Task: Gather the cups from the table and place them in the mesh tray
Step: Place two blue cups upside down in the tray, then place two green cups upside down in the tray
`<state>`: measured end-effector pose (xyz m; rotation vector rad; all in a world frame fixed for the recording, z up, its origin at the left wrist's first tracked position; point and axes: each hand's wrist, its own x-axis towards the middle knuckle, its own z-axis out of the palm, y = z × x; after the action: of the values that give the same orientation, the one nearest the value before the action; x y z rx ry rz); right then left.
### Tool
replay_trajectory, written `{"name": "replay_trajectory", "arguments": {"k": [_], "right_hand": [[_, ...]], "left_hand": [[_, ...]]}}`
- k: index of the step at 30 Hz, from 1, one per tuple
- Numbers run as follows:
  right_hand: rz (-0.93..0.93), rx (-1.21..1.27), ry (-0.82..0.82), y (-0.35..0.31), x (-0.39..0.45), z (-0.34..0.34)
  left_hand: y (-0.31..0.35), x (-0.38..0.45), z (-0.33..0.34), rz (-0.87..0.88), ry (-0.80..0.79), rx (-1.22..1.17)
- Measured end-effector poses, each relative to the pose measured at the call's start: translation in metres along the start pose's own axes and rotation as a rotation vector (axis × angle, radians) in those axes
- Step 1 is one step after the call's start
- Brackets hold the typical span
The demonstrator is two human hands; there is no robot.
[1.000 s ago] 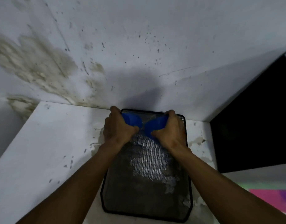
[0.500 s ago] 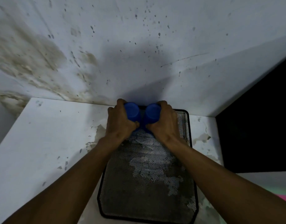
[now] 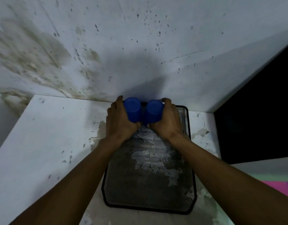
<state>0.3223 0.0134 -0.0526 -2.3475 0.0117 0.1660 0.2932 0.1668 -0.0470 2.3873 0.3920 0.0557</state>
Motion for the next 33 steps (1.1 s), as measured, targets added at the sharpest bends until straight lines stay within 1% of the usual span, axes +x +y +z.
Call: {"name": "replay_trajectory", "arguments": {"k": [3, 5, 8, 11, 18, 24, 29, 33], "right_hand": [[0.011, -0.005, 0.011, 0.002, -0.017, -0.013], [0.024, -0.032, 0.021, 0.003, -0.033, -0.024], [0.095, -0.056, 0.031, 0.003, -0.065, -0.039], [0.140, -0.009, 0.026, 0.002, -0.105, -0.050], [0.136, 0.004, 0.047, 0.019, -0.194, -0.081], [0.101, -0.019, 0.076, 0.047, -0.244, -0.118], [0.133, -0.089, 0.169, 0.079, -0.270, -0.157], [0.241, -0.221, 0.257, 0.109, -0.279, -0.189]], "left_hand": [[-0.004, -0.026, -0.005, -0.010, 0.050, -0.062], [-0.006, -0.046, -0.008, -0.001, 0.122, -0.140], [-0.002, -0.080, -0.013, 0.023, 0.218, -0.208], [0.005, -0.115, -0.012, 0.068, 0.226, -0.243], [0.051, -0.193, -0.008, 0.170, -0.016, -0.284], [0.072, -0.227, 0.018, 0.290, -0.235, -0.260], [0.098, -0.251, 0.046, 0.284, -0.438, -0.255], [0.121, -0.257, 0.074, 0.289, -0.430, -0.215]]}}
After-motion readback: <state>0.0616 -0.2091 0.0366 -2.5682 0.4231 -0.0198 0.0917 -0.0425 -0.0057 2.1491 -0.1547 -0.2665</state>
